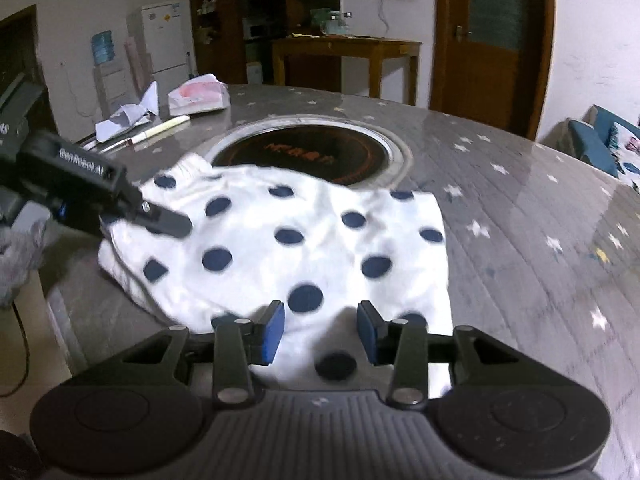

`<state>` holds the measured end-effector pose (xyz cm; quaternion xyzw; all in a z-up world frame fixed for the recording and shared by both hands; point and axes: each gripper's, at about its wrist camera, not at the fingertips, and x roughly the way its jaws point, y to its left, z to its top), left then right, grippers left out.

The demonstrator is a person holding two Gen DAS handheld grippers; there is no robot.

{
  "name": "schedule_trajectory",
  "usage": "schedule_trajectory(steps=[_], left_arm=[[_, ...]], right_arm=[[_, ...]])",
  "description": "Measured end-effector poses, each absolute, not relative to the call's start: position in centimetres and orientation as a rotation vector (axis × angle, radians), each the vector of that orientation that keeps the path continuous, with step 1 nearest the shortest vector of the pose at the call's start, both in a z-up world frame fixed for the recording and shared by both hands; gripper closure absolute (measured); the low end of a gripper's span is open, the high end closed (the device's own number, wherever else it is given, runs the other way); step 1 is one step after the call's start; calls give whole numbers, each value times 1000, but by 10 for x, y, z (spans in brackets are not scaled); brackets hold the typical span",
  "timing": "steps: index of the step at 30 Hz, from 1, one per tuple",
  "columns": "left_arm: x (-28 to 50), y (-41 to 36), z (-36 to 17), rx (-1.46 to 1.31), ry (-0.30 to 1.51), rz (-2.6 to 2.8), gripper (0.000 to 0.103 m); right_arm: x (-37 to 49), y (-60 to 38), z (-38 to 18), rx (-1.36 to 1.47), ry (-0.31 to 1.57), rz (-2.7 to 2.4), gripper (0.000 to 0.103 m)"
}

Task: Fold clothes
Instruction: 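Grasp the opposite pants end with the right gripper while the left gripper holds the folded edge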

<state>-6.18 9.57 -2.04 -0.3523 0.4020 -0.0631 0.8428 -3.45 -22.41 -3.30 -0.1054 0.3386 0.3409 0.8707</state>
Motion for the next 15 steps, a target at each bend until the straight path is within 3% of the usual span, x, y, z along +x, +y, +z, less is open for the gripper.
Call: schedule_trajectory(steps=[15], left_arm=[[-62, 99, -13, -661, 848, -104, 61]], right_arm=[[-11, -243, -24, -107, 701, 654, 63]])
